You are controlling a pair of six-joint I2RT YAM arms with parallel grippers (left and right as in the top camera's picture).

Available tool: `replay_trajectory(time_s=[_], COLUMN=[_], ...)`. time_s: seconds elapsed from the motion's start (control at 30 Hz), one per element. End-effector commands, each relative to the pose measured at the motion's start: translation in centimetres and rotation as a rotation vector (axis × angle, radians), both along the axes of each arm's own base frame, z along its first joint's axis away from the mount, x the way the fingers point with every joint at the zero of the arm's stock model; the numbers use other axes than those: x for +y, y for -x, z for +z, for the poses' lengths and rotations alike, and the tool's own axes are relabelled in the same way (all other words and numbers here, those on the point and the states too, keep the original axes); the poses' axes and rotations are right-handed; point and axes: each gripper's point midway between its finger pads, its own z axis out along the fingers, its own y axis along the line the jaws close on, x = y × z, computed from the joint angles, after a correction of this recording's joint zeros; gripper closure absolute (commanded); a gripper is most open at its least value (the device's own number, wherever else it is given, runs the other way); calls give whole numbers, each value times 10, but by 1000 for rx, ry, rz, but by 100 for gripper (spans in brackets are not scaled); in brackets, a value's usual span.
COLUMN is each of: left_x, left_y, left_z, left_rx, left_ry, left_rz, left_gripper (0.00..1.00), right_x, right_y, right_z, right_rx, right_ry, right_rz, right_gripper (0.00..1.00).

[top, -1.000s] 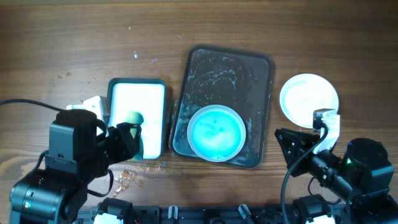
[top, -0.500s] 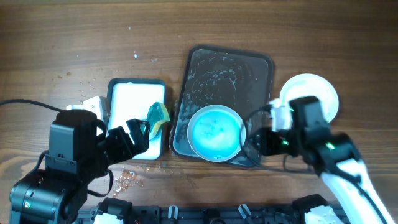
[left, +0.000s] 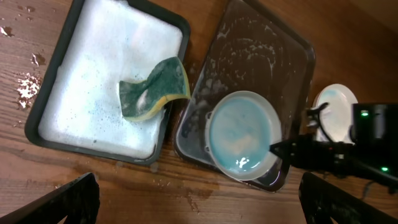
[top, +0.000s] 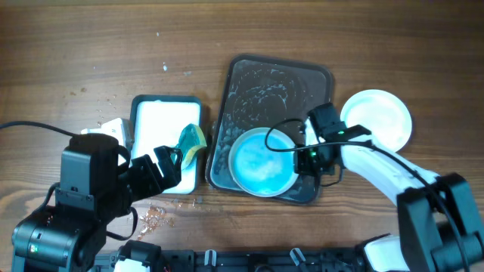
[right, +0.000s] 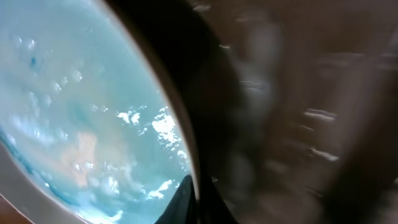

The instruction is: Clean dirty plates on tray and stack at the side

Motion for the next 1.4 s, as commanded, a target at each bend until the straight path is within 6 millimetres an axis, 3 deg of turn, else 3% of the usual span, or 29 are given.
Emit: replay_trajectory(time_s=[0.0,0.07,0.1,0.17,0.23,0.3,0.37,0.43,0.5,0.6,0.73,0.8,0.87,1.0,1.07,1.1,1.13,1.17,1.2,1.37], left_x=[3,3,3,3,3,3,3,3,3,3,3,3,3,3,6,20,48,86,103,131], left_y=[-1,-1,-1,-1,-1,-1,-1,-1,-1,-1,-1,-1,-1,-2,-15,-19,-21,-13,-6,5], left_z=[1,1,1,1,1,1,1,1,1,1,1,1,1,2,12,13,13,13,13,13], left_rx=[-10,-10,-10,-10,-10,-10,-10,-10,-10,-10,-10,-10,-10,-13,-85,-105,-113,-102,-95,-74], left_ry=[-13,-13,-13,-13,-13,-13,-13,-13,-13,-13,-13,-13,-13,-9,-29,-97,-212,-283,-300,-313], left_rz=[7,7,7,7,7,7,8,7,7,7,7,7,7,9,23,67,189,437,564,728], left_gripper=[0,0,0,0,0,0,0,0,0,0,0,0,0,0,0,0,0,0,0,0], right_x=[-53,-84,-111,-152,-190,-212,-229,-234,-211,-198,-161,-126,-87,-19,10,25,35,46,57,112], right_y=[-50,-64,-69,-73,-72,-74,-73,-69,-79,-81,-87,-85,-77,-63,-61,-61,-62,-65,-69,-99], right_z=[67,92,103,109,101,86,65,47,42,58,131,170,196,187,183,184,187,192,197,223], right_rx=[-225,-322,-367,-410,-397,-364,-299,-232,-237,-281,-498,-628,-727,-722,-712,-708,-706,-713,-728,-984], right_ry=[71,93,140,238,357,417,431,385,196,144,90,51,24,36,53,60,73,90,96,224], right_rz=[-236,-369,-479,-605,-698,-749,-793,-815,-659,-582,-454,-352,-222,-10,78,122,155,178,199,343], right_gripper=[96,96,96,96,96,96,96,95,96,96,96,96,96,96,96,96,96,96,96,96])
